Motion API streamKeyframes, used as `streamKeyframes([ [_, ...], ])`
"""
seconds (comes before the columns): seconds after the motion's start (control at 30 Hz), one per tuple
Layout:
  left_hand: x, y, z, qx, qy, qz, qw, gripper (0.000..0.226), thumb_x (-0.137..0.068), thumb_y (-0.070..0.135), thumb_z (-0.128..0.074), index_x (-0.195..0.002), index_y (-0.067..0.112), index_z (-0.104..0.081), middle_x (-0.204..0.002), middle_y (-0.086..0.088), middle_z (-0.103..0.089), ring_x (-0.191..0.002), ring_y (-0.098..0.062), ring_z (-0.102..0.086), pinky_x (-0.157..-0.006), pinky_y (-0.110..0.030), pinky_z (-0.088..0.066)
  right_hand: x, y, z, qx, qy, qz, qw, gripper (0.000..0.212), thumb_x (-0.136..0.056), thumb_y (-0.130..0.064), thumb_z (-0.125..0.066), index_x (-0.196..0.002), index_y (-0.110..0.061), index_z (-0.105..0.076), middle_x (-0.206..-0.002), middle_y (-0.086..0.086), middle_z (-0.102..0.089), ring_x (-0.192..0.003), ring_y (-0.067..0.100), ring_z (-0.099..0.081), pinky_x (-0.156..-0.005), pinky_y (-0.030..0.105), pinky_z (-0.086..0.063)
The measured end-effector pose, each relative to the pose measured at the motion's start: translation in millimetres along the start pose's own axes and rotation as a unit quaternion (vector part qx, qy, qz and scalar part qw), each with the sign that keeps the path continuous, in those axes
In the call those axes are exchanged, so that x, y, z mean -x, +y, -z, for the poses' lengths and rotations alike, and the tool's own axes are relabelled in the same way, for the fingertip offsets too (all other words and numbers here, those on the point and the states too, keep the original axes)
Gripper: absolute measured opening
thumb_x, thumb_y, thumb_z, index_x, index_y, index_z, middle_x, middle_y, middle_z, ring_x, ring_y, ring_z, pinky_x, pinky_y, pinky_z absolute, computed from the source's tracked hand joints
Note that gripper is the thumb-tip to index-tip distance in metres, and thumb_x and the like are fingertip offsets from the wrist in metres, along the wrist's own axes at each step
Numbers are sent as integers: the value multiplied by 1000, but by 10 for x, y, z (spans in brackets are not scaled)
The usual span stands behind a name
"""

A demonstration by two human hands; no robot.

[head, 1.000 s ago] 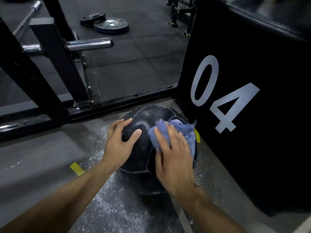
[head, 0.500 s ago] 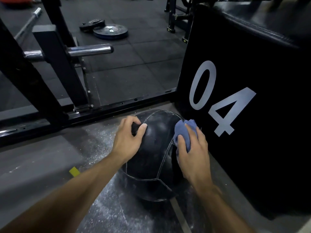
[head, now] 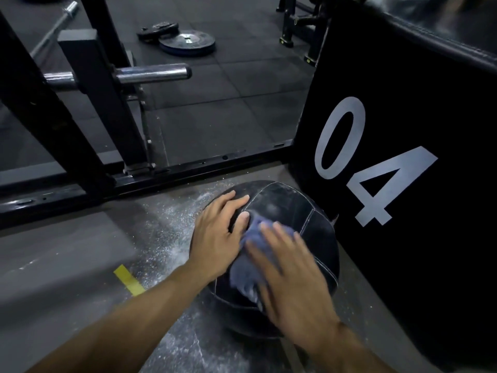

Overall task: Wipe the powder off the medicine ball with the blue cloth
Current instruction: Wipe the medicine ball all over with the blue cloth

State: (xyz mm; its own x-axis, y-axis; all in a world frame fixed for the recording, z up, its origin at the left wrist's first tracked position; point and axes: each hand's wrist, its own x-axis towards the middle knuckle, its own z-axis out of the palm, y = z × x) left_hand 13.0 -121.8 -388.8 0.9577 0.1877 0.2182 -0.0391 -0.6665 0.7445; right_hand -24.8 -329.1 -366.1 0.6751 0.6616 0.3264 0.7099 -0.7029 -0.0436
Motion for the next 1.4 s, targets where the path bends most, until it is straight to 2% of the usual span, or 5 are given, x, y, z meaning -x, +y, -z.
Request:
streamKeyframes([
  [0.2,483,157,13,-40,11,6,999,50,-105,58,-32,-150,42,-49,-163,15,-37,-152,-11,-32,-123,-52,-27,-774,700,197,-155,-84,-341,923,50,-109,-41,-34,-147,-19,-59,-153,9,-57,-142,30,-52,-120,46,-38],
  [0.37,872,225,-99,-51,37,-32,997,46,-105,49,-39,-149,40,-50,-164,14,-35,-155,-14,-29,-124,-57,-26,-1107,1268,50,-526,-139,-522,657,29,-111,-17,-45,-105,-5,-71,-125,18,-73,-85,20,-69,-75,25,-55],
  [0.6,812,173,-79,-65,29,-50,996,47,-104,44,-39,-148,35,-49,-164,7,-37,-154,-18,-33,-121,-58,-29,-264,194,398,-143,-47,-185,971,54,-105,-50,-37,-153,-32,-54,-163,-10,-46,-157,17,-32,-130,46,-18],
  [1.17,1147,540,-313,-118,50,-102,986,46,-104,42,-42,-145,29,-59,-163,1,-41,-155,-20,-30,-126,-53,-22,-831,1199,272,-346,-173,-464,797,40,-91,-49,-53,-110,-25,-79,-101,-1,-78,-99,24,-73,-98,46,-56],
  [1.4,1120,591,-248,-62,33,-88,994,39,-108,45,-36,-138,29,-54,-155,7,-44,-151,-17,-36,-126,-41,-22,-331,261,586,-182,-95,-167,964,55,-95,-52,-34,-140,-38,-64,-152,-19,-54,-155,11,-31,-130,50,-11],
])
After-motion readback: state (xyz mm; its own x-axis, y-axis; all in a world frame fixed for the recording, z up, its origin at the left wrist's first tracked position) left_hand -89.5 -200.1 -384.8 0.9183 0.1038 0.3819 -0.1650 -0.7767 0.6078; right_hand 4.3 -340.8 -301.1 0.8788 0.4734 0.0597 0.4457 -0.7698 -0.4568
